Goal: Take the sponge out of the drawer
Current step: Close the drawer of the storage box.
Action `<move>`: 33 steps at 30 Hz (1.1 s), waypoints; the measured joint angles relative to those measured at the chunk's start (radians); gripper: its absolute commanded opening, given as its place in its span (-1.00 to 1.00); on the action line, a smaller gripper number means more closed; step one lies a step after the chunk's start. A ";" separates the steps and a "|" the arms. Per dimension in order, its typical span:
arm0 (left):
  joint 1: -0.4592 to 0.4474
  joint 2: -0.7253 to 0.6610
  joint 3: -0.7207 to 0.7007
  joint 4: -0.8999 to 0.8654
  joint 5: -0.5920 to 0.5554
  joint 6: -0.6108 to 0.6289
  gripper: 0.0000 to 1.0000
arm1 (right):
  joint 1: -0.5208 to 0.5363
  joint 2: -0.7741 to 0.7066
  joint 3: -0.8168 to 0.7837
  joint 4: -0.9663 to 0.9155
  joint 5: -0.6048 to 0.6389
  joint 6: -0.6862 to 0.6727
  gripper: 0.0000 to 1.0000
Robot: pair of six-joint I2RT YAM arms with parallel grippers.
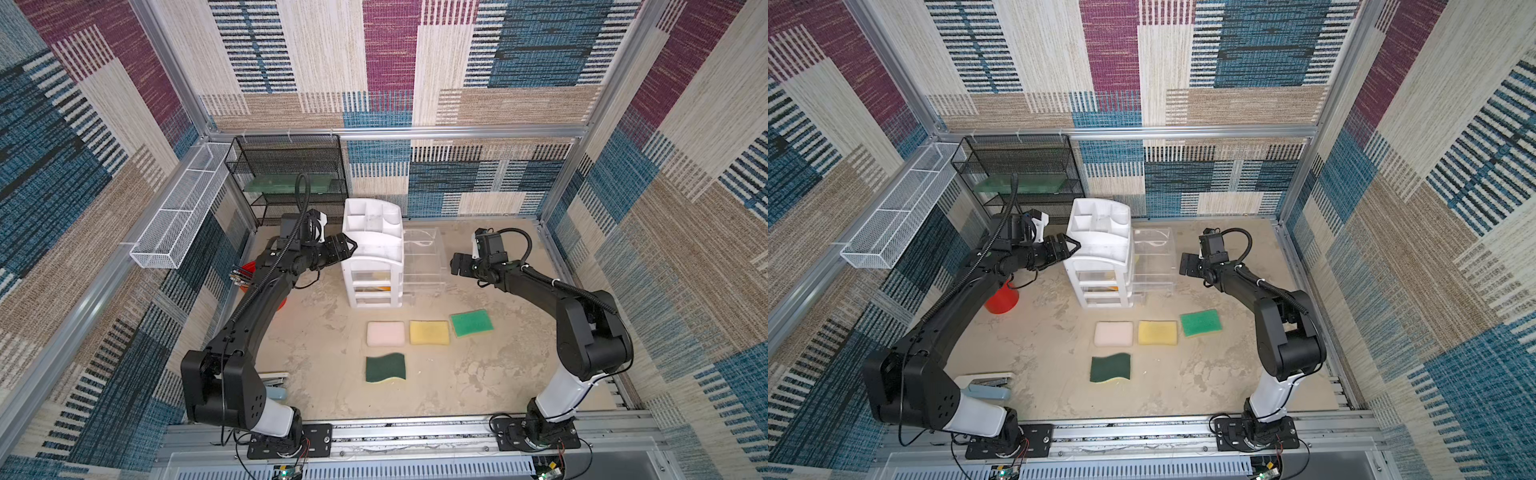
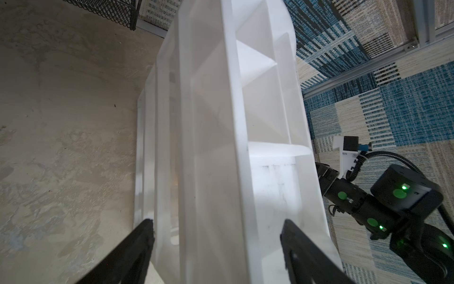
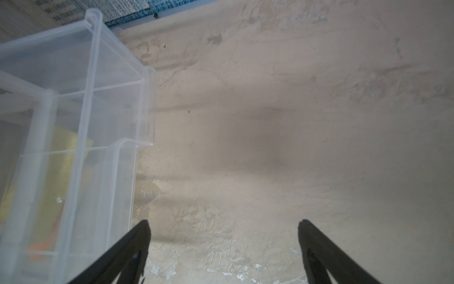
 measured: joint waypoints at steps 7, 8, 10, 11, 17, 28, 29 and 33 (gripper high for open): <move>0.000 0.007 0.000 0.001 0.022 0.000 0.65 | 0.057 0.024 0.040 -0.001 -0.008 -0.011 0.90; 0.000 0.007 0.000 0.001 0.022 0.000 0.65 | 0.068 0.028 0.046 -0.002 -0.007 -0.011 0.90; 0.000 0.007 -0.001 0.001 0.024 0.000 0.64 | 0.085 0.037 0.057 -0.002 -0.007 -0.011 0.90; 0.000 0.007 -0.002 0.001 0.025 0.000 0.64 | 0.095 0.043 0.064 -0.002 -0.007 -0.011 0.90; -0.001 0.010 -0.005 0.011 0.041 -0.002 0.62 | 0.147 0.071 0.105 -0.003 -0.014 -0.011 0.90; -0.008 0.014 -0.011 0.030 0.051 -0.004 0.62 | 0.235 0.137 0.185 -0.003 -0.029 -0.004 0.90; -0.009 0.015 -0.011 0.030 0.052 -0.004 0.61 | 0.243 0.145 0.195 -0.003 -0.030 -0.003 0.90; -0.010 0.015 -0.011 0.030 0.051 -0.004 0.61 | 0.270 0.172 0.229 -0.006 -0.031 -0.002 0.90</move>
